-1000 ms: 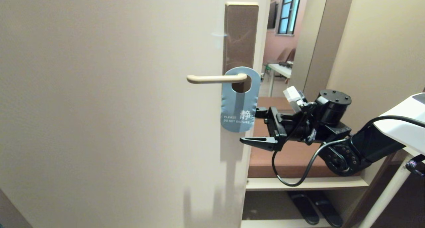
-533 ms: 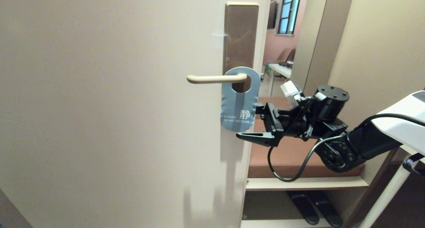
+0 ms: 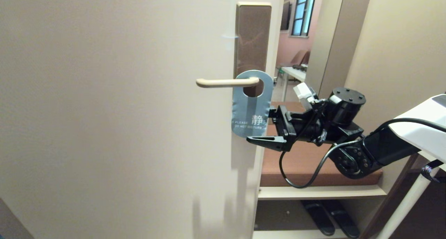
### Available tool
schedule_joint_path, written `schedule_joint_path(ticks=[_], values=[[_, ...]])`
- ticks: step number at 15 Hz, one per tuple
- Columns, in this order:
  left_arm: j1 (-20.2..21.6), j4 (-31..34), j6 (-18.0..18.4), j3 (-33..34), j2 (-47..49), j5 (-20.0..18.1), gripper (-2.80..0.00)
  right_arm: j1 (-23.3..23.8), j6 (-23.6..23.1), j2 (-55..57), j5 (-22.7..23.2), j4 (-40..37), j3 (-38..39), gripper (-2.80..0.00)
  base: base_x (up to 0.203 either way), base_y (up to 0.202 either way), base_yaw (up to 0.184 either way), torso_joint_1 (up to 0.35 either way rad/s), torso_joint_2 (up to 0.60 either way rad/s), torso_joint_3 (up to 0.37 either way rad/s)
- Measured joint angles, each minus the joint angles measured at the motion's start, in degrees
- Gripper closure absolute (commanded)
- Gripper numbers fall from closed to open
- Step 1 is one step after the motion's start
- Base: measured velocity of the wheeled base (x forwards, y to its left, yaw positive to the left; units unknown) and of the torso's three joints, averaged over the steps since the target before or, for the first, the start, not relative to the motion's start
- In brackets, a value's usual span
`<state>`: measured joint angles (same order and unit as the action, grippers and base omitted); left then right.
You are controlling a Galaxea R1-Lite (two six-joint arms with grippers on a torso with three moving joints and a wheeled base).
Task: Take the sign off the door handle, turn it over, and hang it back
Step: Take down the sign
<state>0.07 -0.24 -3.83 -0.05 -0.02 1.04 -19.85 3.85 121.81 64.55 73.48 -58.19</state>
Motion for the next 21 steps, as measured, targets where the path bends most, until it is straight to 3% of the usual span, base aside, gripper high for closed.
schedule_joint_path(ticks=[16, 17, 21], values=[[0.0, 0.0, 0.0, 0.0, 0.02, -0.02, 0.0, -0.41, 2.46, 0.79, -0.41, -0.07, -2.76, -2.8, 0.0, 0.0, 0.0, 0.0, 0.0, 0.0], [0.0, 0.0, 0.0, 0.0, 0.0, -0.02, 0.0, -0.41, 2.45, 0.82, -0.43, -0.09, -2.78, 0.0, 0.0, 0.0, 0.0, 0.0, 0.0, 0.0], [0.0, -0.02, 0.02, 0.0, 0.0, 0.0, 0.0, -0.44, 2.58, 0.82, -0.63, -0.15, -3.35, 0.0, 0.0, 0.0, 0.0, 0.0, 0.0, 0.0]])
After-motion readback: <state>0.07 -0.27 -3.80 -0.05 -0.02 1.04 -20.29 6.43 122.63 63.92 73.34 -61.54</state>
